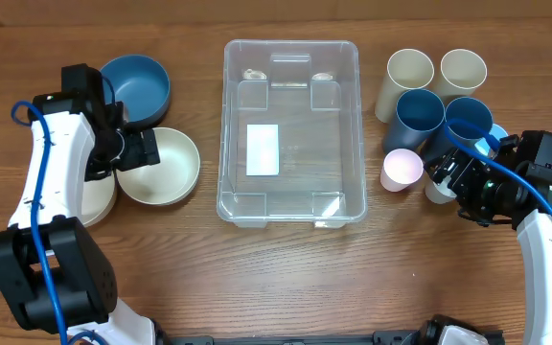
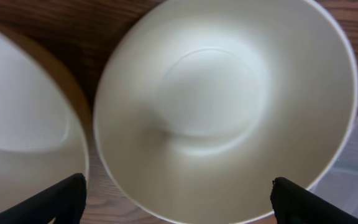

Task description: Pack container

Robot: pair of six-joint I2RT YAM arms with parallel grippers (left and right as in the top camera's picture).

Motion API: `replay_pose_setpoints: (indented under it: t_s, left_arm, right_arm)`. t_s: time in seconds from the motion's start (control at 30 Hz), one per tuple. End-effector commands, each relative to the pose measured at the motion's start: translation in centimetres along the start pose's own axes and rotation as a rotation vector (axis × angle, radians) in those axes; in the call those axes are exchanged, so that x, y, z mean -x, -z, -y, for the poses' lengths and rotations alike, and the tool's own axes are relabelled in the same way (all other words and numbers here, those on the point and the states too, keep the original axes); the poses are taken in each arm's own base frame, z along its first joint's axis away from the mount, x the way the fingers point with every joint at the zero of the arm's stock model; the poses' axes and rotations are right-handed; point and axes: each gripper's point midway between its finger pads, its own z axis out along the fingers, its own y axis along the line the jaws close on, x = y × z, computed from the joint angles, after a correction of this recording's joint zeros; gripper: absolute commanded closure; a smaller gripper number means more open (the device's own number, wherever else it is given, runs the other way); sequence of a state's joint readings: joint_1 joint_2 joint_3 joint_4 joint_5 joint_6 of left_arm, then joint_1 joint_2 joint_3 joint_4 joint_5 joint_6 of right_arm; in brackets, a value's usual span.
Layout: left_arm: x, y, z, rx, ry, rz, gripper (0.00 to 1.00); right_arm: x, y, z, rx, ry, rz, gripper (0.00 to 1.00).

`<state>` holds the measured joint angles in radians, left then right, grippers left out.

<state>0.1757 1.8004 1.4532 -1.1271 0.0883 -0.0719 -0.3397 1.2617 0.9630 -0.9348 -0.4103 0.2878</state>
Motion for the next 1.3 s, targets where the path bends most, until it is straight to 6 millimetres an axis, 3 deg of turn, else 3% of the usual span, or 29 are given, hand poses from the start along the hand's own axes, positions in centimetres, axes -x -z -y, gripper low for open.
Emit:
replay_pose_setpoints:
  t_s: [0.0, 0.23, 0.4, 0.67, 0.83, 0.93, 1.27]
  left_arm:
    - [-0.1, 0.4, 2.8, -0.078, -0.079, 0.002, 0.08]
    - [-0.9, 0.0, 5.9, 0.009, -0.210, 0.002, 0.05]
    - [-0.3, -0.1, 5.9, 0.066, -0.203, 0.033, 0.00]
    - [1.4, 0.2, 3.1, 0.071, -0.168, 0.076, 0.02]
    - [0.7, 0.3, 0.9, 0.095, -0.075, 0.040, 0.11]
    - [0.3, 1.0, -0.8, 0.147, 0.009, 0.027, 0.10]
    - [-1.9, 6.0, -7.2, 0.121, 0.310, -0.005, 0.07]
  right_arm:
    - [0.9, 0.7, -0.4, 0.001, 0.013, 0.033, 0.00]
    - [0.8, 0.7, -0.3, -0.001, 0.011, 0.028, 0.00]
    - [0.7, 0.7, -0.3, -0.003, 0.008, 0.023, 0.00]
    - [0.6, 0.6, -0.2, -0.005, 0.006, 0.018, 0.00]
    - [0.6, 0.6, -0.1, -0.010, 0.006, 0.019, 0.00]
    - [0.7, 0.7, 0.1, -0.023, 0.006, 0.024, 0.00]
    - [0.7, 0.7, 0.1, -0.022, 0.006, 0.024, 0.00]
